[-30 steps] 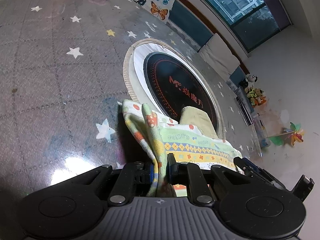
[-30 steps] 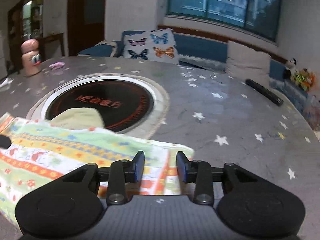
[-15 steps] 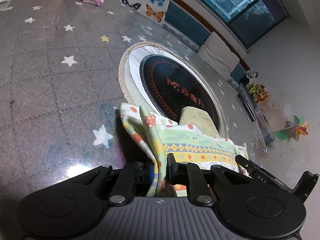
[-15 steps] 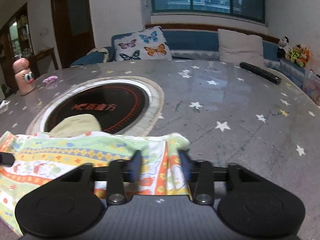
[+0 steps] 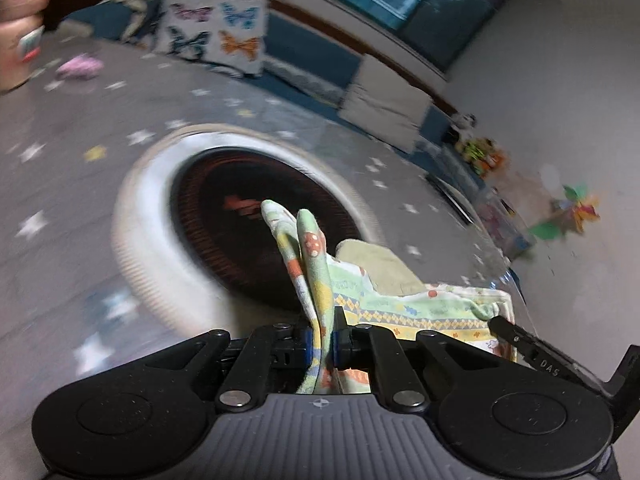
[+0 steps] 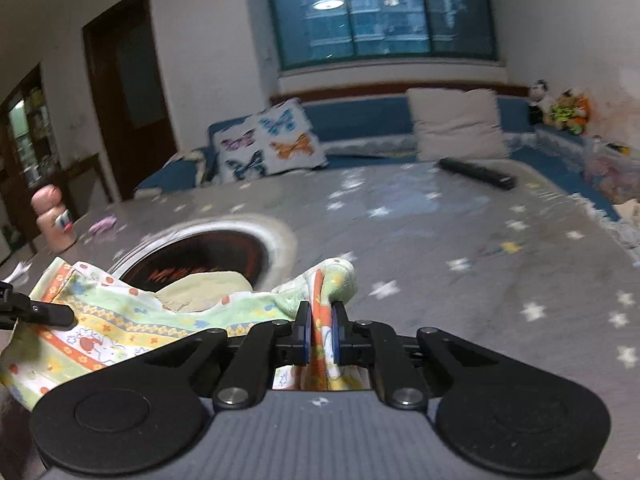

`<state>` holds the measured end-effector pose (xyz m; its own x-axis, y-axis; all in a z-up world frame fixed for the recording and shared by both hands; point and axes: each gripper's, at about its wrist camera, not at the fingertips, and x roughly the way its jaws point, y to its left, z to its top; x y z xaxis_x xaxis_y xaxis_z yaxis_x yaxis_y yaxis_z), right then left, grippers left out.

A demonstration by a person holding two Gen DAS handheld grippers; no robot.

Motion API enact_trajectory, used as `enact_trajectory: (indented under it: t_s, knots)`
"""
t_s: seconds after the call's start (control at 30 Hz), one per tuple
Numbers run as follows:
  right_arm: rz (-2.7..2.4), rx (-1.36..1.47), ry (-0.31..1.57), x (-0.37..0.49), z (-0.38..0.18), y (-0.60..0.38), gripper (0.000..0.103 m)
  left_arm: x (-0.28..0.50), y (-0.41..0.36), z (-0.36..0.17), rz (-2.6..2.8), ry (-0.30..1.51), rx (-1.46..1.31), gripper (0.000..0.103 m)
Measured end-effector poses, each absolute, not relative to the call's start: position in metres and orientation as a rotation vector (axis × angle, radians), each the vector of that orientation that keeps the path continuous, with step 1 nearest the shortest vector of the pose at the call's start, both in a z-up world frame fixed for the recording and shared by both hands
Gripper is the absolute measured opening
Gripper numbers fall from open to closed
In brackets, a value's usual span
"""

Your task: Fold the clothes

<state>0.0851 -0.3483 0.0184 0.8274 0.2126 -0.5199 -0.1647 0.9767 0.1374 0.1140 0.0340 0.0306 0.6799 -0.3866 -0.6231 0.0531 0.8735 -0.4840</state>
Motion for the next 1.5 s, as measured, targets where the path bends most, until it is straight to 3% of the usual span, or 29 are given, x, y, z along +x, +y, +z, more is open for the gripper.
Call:
enact_trajectory:
  t_s: [0.63, 1.27, 1.43, 1.5]
  knots:
    - [-0.119, 0.125, 0.513, 0.107, 0.034, -0.485, 0.008, 0.223, -0.146, 0.036, -0.448, 0.849, -0.236, 0.009]
    - [-0.200, 0.124, 0.563, 0.122, 0.013, -0.521, 0.010, 0.239, -0.197, 0.024, -0.438, 0.875, -0.103, 0.010]
    - [-0.214, 0.115, 0.589, 0.124, 0.008, -0.522, 0.014, 0.239, -0.196, 0.017, -0.410, 0.884, -0.081, 0.015]
    - [-0.210, 0.114, 0.591, 0.122, 0.008, -0.521, 0.016, 0.238, -0.195, 0.015, -0.398, 0.888, -0.074, 0.026]
